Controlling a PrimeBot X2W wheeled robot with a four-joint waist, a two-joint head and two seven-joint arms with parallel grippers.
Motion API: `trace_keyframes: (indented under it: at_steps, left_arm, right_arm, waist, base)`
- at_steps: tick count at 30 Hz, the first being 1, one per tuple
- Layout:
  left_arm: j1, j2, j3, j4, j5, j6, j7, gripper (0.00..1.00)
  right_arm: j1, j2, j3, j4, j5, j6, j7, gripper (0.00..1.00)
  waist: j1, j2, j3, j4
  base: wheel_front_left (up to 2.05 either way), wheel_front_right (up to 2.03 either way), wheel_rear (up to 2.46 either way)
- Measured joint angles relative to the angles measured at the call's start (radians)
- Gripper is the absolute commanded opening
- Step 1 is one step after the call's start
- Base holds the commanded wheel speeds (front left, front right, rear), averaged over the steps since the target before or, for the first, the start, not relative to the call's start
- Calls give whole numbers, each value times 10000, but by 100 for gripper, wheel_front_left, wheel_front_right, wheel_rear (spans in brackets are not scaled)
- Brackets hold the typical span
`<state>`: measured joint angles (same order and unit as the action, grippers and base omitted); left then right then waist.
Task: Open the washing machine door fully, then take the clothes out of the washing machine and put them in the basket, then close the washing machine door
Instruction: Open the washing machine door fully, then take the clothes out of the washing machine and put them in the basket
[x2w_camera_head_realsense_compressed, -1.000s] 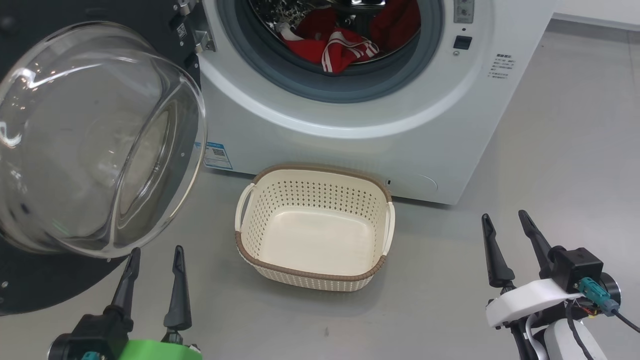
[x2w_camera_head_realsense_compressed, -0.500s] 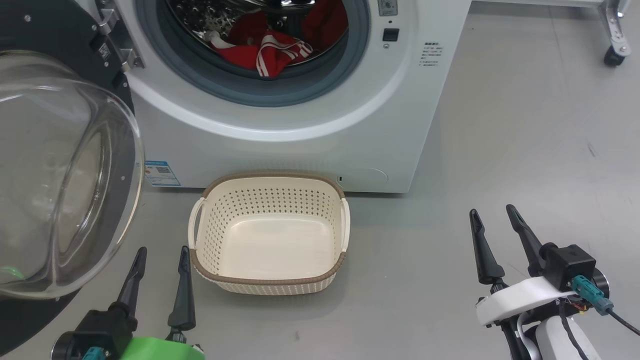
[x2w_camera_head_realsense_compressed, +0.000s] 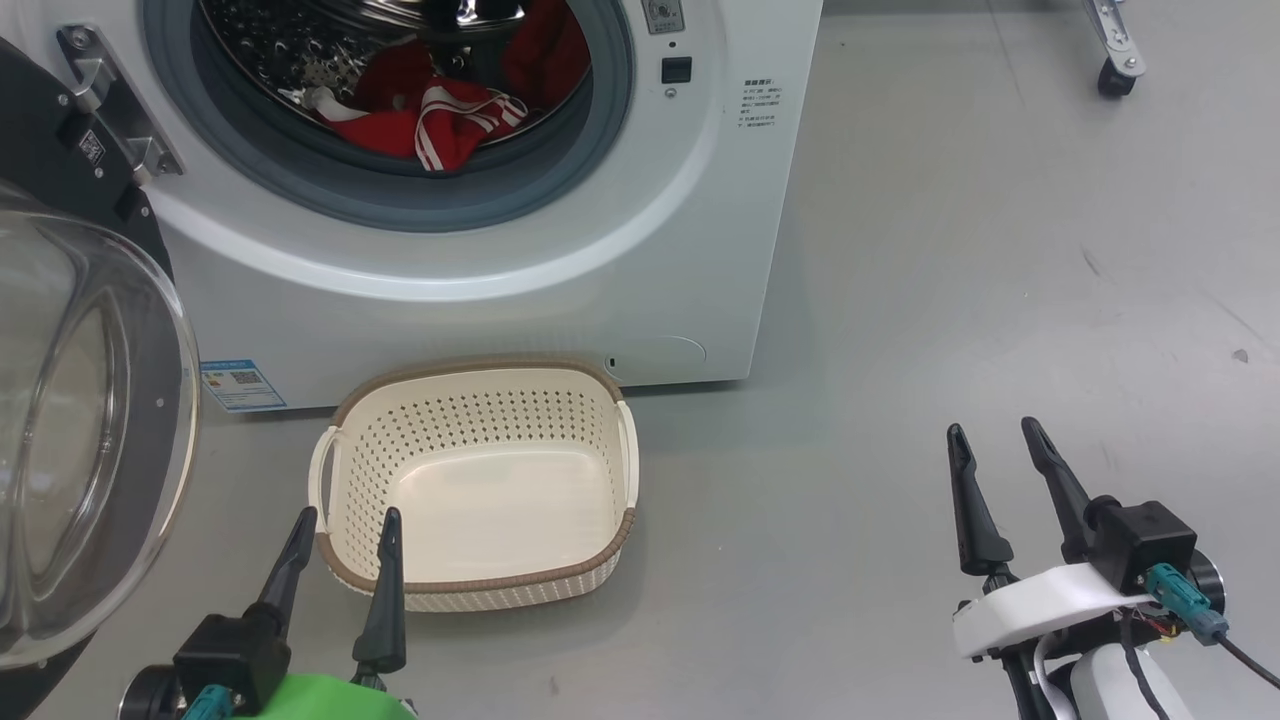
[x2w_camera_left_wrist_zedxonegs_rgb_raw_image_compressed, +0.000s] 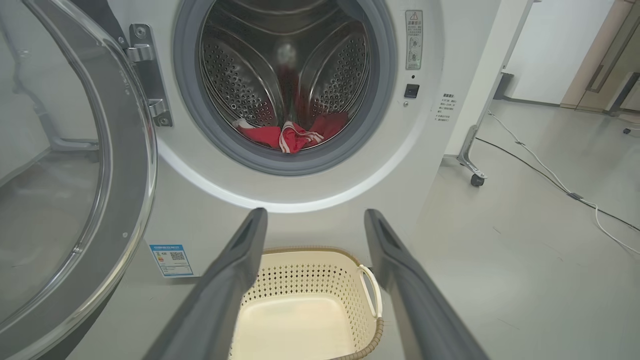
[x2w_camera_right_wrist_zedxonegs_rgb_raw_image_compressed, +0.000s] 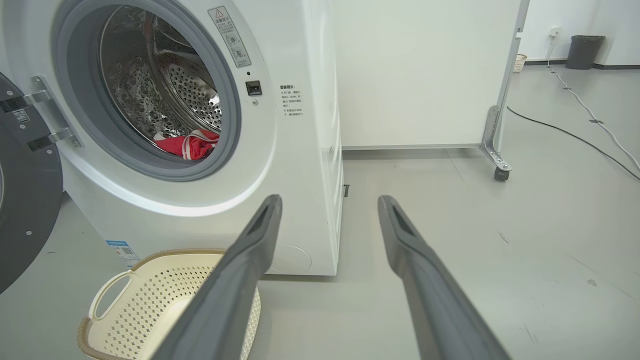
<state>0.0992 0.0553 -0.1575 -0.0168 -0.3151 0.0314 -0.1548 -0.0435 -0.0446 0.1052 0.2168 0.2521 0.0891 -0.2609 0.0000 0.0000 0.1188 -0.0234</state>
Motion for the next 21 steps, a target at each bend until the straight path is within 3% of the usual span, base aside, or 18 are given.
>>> trace_keyframes:
  at_steps: [21]
  left_arm:
    - [-1,2,15,23,102,174,132,100]
  right_arm:
    - [137,6,113,-230,46,-203,2,100]
  waist:
    - [0,0,18,-39]
  base:
    - [0,0,0]
